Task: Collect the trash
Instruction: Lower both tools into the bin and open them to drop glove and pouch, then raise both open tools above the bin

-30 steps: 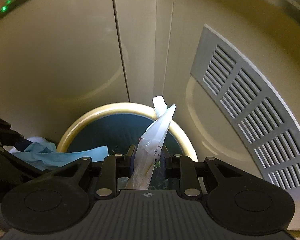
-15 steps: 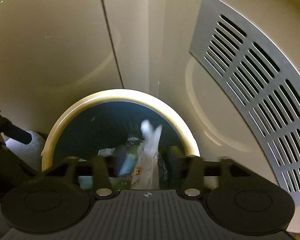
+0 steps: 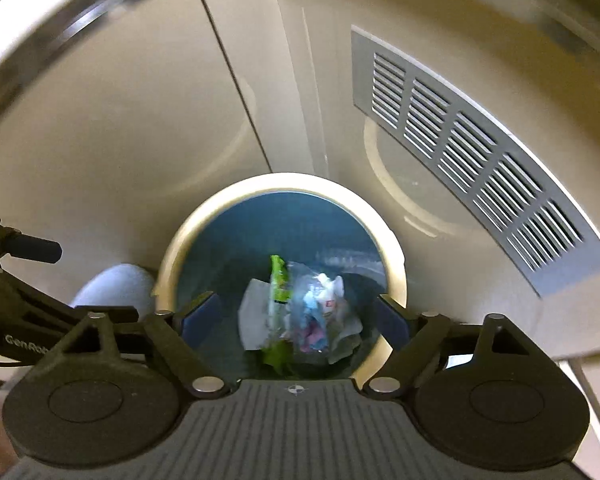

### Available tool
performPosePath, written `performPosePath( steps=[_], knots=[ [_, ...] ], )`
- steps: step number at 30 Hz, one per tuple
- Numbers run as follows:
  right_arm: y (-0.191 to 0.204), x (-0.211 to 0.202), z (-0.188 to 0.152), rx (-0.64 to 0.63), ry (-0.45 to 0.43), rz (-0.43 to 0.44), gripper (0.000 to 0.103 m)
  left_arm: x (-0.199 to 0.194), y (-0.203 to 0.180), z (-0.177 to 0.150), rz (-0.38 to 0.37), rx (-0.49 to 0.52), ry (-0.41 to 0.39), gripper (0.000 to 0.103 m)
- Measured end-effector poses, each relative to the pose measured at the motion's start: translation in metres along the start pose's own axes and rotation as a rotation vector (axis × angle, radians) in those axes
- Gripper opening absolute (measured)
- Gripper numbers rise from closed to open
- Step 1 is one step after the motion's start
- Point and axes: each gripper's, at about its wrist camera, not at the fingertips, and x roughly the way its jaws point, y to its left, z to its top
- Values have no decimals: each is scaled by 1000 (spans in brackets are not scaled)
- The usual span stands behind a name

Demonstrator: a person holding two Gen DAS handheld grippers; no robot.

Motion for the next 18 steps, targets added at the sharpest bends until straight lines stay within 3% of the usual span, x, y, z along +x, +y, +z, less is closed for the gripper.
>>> performPosePath(
  steps=[7, 18],
  knots=[
    [19, -43, -18, -75, -116, -10, 91, -36, -14, -33, 21, -12, -95, 103],
    [34, -88, -49, -186, -240, -58, 95, -74, -26, -53, 67, 6, -237, 103]
  ],
)
